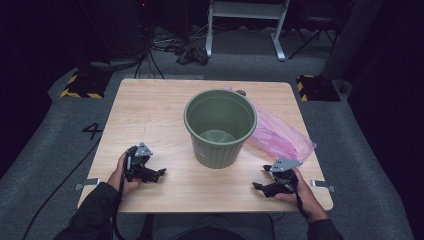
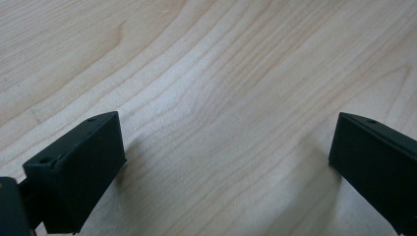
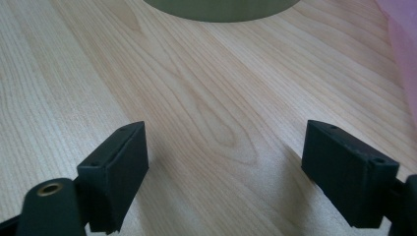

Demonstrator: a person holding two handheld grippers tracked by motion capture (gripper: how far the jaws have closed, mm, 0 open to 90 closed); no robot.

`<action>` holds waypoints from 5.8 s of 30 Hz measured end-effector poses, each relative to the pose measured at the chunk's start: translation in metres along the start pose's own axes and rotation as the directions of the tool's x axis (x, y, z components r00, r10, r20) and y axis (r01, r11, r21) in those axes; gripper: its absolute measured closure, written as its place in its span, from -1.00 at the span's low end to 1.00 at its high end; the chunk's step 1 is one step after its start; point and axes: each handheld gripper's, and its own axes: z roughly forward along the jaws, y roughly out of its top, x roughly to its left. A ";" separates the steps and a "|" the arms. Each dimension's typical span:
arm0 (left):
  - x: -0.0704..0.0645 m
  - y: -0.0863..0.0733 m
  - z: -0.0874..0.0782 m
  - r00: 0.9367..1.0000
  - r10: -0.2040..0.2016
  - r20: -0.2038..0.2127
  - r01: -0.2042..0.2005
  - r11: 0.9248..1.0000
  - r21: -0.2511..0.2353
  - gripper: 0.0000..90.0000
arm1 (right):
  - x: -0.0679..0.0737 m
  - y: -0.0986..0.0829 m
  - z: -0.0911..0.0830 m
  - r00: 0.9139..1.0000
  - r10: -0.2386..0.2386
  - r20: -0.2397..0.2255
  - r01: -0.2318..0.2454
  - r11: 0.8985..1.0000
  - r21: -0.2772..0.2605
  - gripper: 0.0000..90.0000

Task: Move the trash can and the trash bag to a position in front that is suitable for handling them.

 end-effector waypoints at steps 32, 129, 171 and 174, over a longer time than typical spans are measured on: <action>0.001 -0.004 -0.004 1.000 0.004 0.001 -0.004 1.000 0.001 -1.00 | 0.004 0.018 0.004 0.998 0.015 0.054 -0.013 0.999 -0.049 -0.65; 0.000 -0.005 -0.004 1.000 -0.004 -0.004 0.004 1.000 -0.003 -0.99 | -0.089 0.020 -0.056 0.916 0.055 0.397 -0.050 0.999 -0.021 -0.25; 0.000 -0.005 -0.005 1.000 -0.004 -0.004 0.004 1.000 -0.001 -0.99 | -0.009 0.028 0.010 0.999 0.027 0.032 -0.031 0.992 0.119 -0.25; 0.000 -0.005 -0.005 1.000 -0.004 -0.004 0.004 1.000 -0.001 -0.99 | 0.000 0.033 0.010 1.000 -0.002 0.024 -0.002 0.990 0.138 -0.41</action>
